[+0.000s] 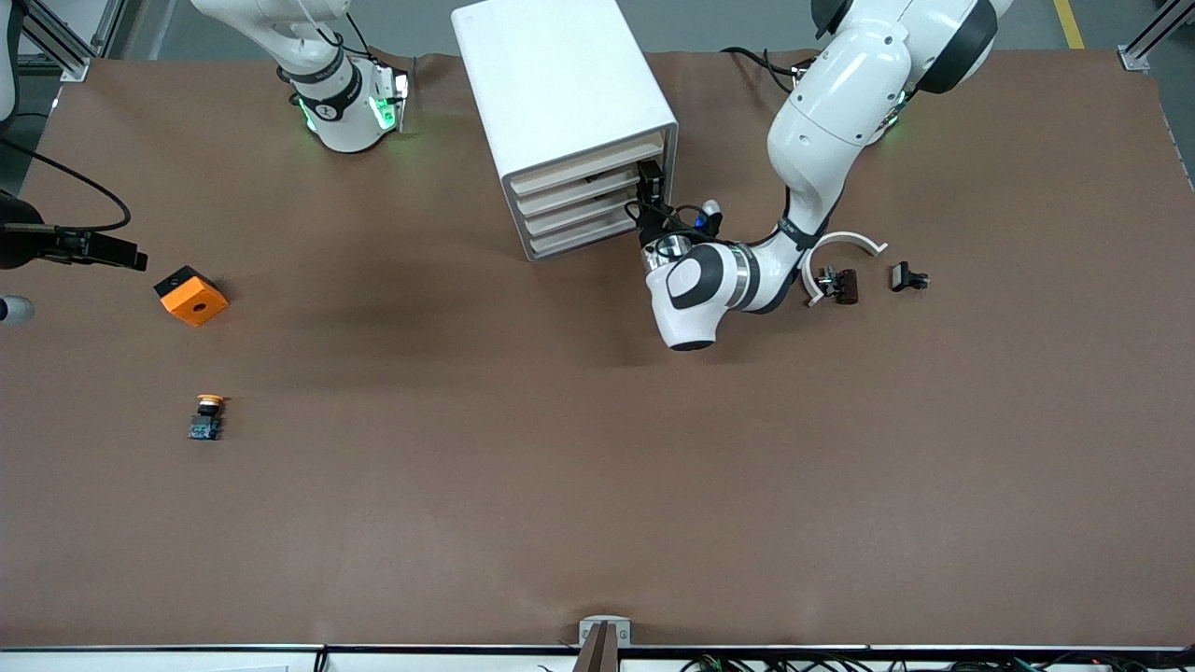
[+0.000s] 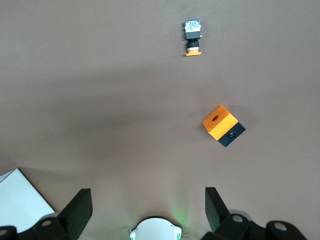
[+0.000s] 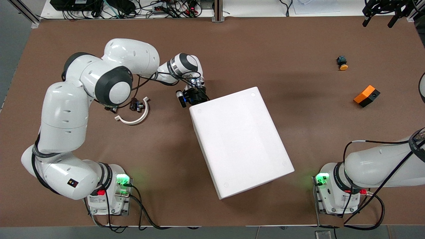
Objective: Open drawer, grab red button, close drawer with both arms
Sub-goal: 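Pull the drawer open with the left gripper while the right gripper approaches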
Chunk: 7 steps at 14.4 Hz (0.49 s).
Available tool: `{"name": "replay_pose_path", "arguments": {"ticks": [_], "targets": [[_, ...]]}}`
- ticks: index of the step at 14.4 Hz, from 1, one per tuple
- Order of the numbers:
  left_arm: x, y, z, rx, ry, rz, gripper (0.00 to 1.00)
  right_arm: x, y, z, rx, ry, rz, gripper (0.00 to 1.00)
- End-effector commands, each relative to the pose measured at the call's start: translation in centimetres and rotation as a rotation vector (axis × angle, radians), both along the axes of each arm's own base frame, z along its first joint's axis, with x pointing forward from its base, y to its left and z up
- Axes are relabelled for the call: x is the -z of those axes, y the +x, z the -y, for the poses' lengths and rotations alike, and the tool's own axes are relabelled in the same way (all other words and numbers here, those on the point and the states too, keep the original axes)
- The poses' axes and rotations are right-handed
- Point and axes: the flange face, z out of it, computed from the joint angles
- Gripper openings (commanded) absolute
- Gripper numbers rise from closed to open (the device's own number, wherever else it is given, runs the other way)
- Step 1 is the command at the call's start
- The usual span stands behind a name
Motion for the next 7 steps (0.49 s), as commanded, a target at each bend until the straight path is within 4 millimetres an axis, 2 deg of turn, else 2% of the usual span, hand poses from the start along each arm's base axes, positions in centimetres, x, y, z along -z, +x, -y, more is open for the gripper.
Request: {"name": "replay_pose_path", "arguments": {"ticks": [1, 2, 4, 7], "targets": [[-0.4, -0.2, 0.1, -0.011, 0.011, -0.021, 0.23, 0.0, 0.1, -1.5, 0.036, -0.009, -0.008, 1.0], [-0.4, -0.2, 0.1, -0.011, 0.014, -0.021, 0.19, 0.0, 0.2, -2.7, 0.05, -0.018, -0.009, 1.0], [-0.4, -0.2, 0.1, -0.011, 0.032, -0.024, 0.1, 0.0, 0.4, -6.7, 0.084, -0.041, -0.006, 1.0], [-0.5, 0.1, 0.1, -0.016, 0.03, -0.022, 0.08, -0.2, 0.4, -12.6, 0.189, -0.012, 0.0, 1.0]]}}
